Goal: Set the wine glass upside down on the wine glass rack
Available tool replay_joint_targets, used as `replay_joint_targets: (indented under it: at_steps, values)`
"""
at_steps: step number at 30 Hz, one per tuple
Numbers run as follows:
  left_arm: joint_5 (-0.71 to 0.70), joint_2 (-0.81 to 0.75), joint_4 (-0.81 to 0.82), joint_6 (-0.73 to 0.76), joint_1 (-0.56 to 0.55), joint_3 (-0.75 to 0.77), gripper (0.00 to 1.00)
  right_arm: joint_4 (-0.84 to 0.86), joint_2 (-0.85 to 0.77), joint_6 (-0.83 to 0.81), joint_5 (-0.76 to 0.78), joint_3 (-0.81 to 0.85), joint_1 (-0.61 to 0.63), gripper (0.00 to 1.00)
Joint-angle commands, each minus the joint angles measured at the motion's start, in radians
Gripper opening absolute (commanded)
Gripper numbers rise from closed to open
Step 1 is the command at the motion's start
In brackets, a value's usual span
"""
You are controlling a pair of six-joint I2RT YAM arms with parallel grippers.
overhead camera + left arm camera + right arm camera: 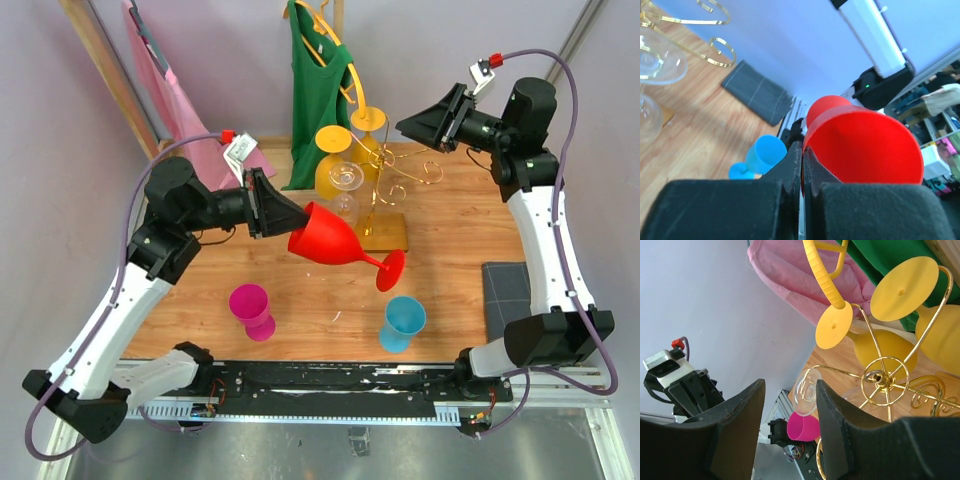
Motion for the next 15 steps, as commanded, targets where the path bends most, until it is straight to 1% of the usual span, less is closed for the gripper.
replay_joint_targets:
  at_steps: [1,5,8,9,10,12,14,15]
  values:
    - [0.261,-0.009,0.535,-0.357,0.091,-0.089,0.00,0.036,-0.047,-0.030,-0.012,0.005,-0.017,0.47]
    - [0.307,0.047,0.982,-0.720,0.162,-0.145,0.00,0.062,-0.060,-0.037,-0.020,-0.011,-0.017,0.47]
    - [0.294,0.118,1.256,-0.927,0.196,-0.146,0.00,0.104,-0.073,-0.032,-0.035,-0.029,-0.017,0.47]
    - [0.282,0.145,1.369,-1.013,0.208,-0.148,0.00,0.119,-0.078,-0.032,-0.040,-0.036,-0.017,0.47]
    - [0.263,0.187,1.527,-1.106,0.223,-0.149,0.00,0.137,-0.083,-0.030,-0.046,-0.045,-0.017,0.47]
    - [0.190,0.266,1.773,-1.306,0.257,-0.156,0.00,0.180,-0.093,-0.019,-0.057,-0.065,-0.016,0.47]
    - [0.089,0.352,1.979,-1.482,0.275,-0.148,0.00,0.273,-0.110,0.008,-0.081,-0.103,-0.016,0.47]
    - [0.054,0.391,2.056,-1.545,0.280,-0.137,0.00,0.332,-0.120,0.029,-0.095,-0.127,-0.015,0.47]
